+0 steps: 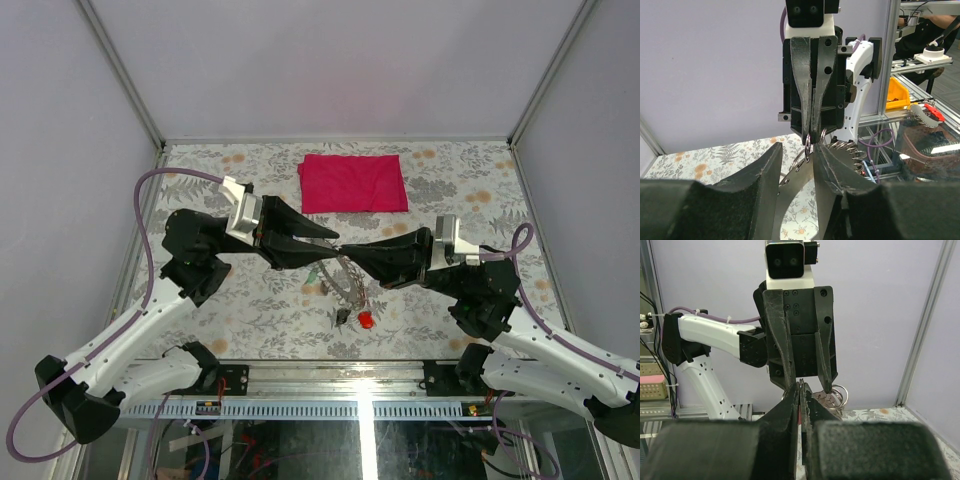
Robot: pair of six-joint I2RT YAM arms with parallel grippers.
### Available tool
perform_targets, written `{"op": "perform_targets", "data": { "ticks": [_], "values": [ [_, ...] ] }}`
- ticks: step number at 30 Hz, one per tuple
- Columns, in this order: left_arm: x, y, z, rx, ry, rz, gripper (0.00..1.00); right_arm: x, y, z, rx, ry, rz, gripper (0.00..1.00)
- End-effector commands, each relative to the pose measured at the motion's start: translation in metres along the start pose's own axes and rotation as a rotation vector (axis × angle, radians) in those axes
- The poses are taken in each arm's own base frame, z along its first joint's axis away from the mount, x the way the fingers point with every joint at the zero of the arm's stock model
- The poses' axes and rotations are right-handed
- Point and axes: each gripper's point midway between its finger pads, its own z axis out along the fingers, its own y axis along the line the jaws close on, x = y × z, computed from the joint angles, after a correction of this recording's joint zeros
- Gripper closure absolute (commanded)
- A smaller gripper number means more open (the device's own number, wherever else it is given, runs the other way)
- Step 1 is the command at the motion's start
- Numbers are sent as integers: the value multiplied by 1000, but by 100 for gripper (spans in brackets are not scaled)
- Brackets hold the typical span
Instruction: Put the keys on the keyring
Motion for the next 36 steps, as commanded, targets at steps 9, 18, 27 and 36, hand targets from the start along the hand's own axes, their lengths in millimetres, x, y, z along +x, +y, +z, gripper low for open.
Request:
{"op": "perform_targets", "data": {
  "ticks": [9,18,27,36],
  "values": [
    [-10,-9,2,43,7,47,74,-42,0,0,17,-117,-64,100],
    [-8,-5,2,24,28,44,96,-41,1,0,13,-109,-69,100],
    [0,2,1,3,146,28,100,-39,-6,-8,59,-3,-122,82],
    [20,4,-6,17,326,-42,100,-10,-12,-41,81,402,-188,59]
  ]
}}
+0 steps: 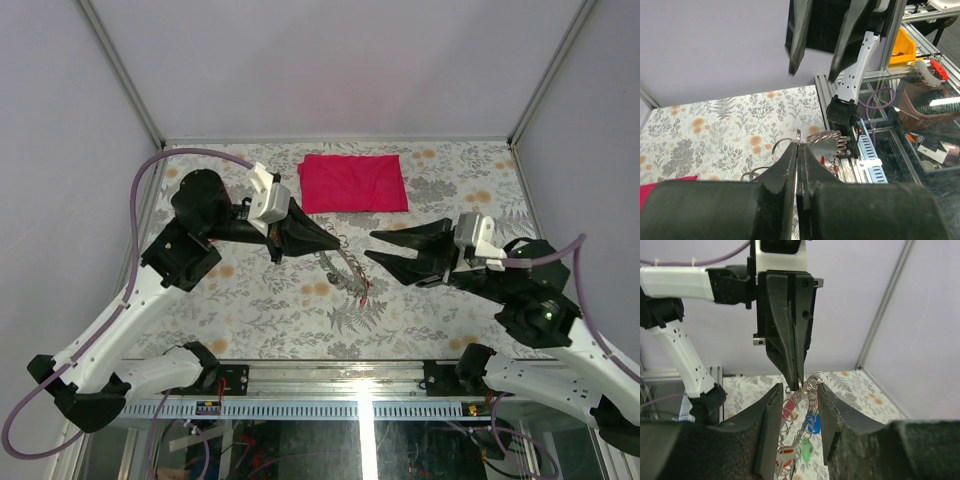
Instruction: Put the keys on the keyring
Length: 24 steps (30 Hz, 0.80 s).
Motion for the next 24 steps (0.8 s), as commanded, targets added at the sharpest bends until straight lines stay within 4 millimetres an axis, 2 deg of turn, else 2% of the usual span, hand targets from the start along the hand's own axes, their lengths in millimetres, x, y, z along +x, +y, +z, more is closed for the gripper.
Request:
{"op": "perform_targets", "data": {
  "ticks": [1,13,19,24],
  "values": [
    [13,-2,-3,24,102,-24,100,21,-1,-18,-12,230,-59,59],
    [54,3,-1,6,283,-125,100,60,14,-18,-163,611,54,59],
    [65,-3,2,15,353,-126,100,84,16,-17,-181,713,99,58],
    [68,-8,5,32,377,-108,100,93,21,-13,-202,726,129,59]
  ]
}}
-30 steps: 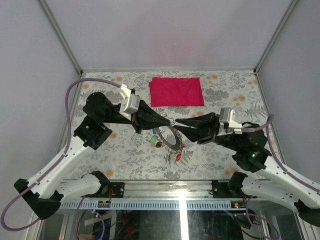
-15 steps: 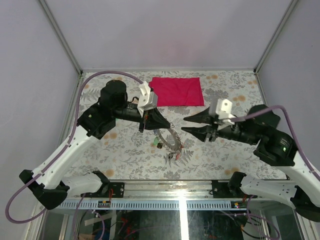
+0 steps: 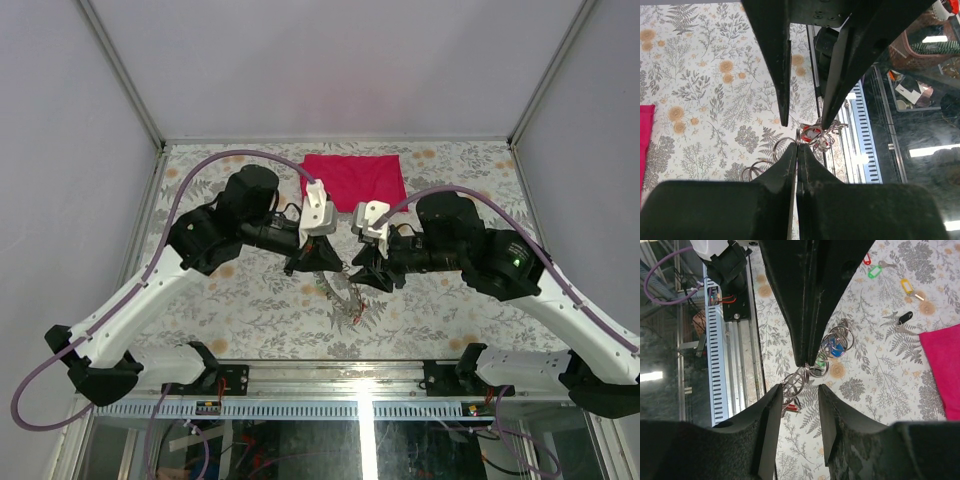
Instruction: Put the keys on the keyring
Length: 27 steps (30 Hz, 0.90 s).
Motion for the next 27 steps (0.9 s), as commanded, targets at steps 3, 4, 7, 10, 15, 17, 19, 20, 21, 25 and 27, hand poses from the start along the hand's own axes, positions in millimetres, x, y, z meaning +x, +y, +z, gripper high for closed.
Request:
{"op": "perform_targets", "data": {
  "ticks": [3,4,7,10,15,17,19,20,21,25,27],
  "values": [
    [-9,-5,-2,-9,6,74,100,-13,7,-2,-33,-50,-5,59],
    [-9,-6,-2,-6,6,76,100,-14,7,-1,-35,-57,-5,59],
    [-10,-6,-1,-3,6,79,100,-16,9,1,-48,-71,-5,60],
    [-10,-7,0,-1,7,80,100,-15,12,4,-73,-74,-2,61],
    [-13,-10,0,9,2,89,100,-9,13,11,-93,-55,3,63],
    [-13,-11,0,13,0,93,100,-7,13,12,-95,-51,2,64],
    [-13,-12,1,16,0,95,100,-8,13,13,-95,-52,0,65],
    [-13,-13,1,19,0,95,100,-7,13,13,-96,-52,1,66],
    [-13,-13,1,20,1,96,100,-8,13,13,-96,-54,0,66],
    [-13,-15,2,27,-1,102,100,-7,13,15,-100,-53,1,68],
    [-14,-15,2,28,-1,106,100,-5,13,17,-103,-47,4,71]
  ]
}}
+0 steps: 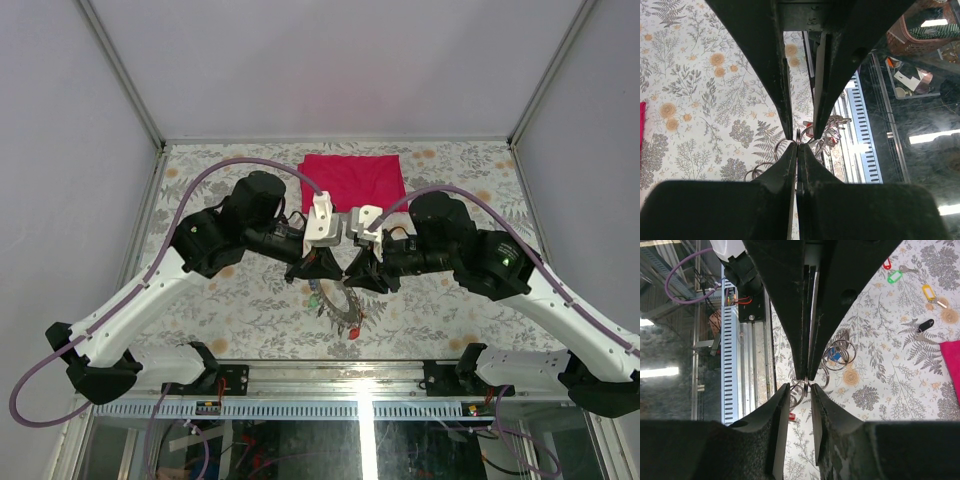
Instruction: Put the keys on the keyring
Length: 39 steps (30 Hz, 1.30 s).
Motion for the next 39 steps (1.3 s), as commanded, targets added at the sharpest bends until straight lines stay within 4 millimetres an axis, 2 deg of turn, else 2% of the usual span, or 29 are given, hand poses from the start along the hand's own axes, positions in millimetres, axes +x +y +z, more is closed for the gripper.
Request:
{"op": "perform_targets", "data": {
  "ticks": [1,9,12,14,15,18,21,29,34,39],
  "values": [
    [-25,-2,-6,-6,-57,84,100,-9,2,6,-27,-35,-12,73],
    [-25,-3,-6,-10,-56,91,100,-5,2,8,-38,-20,-14,89],
    [-25,-3,-7,-14,-57,94,100,-9,3,8,-39,-30,-17,100],
    [-25,-2,-8,-17,-56,97,100,-11,4,7,-43,-39,-19,100],
    [-26,-2,-8,-23,-59,100,97,-13,4,6,-43,-44,-20,100],
    [-32,3,-12,-79,-92,121,74,-17,-1,3,-4,-69,-13,100],
    [-39,10,-21,-177,-154,138,59,-20,-5,-3,46,-94,6,100],
    [-39,39,-40,-456,-336,19,46,-25,-36,-8,259,-169,168,100],
    [-31,56,-45,-569,-391,-63,32,-32,-67,-9,429,-237,324,100],
    [-20,69,-48,-643,-397,-78,27,-31,-93,-8,579,-266,481,100]
  ]
}}
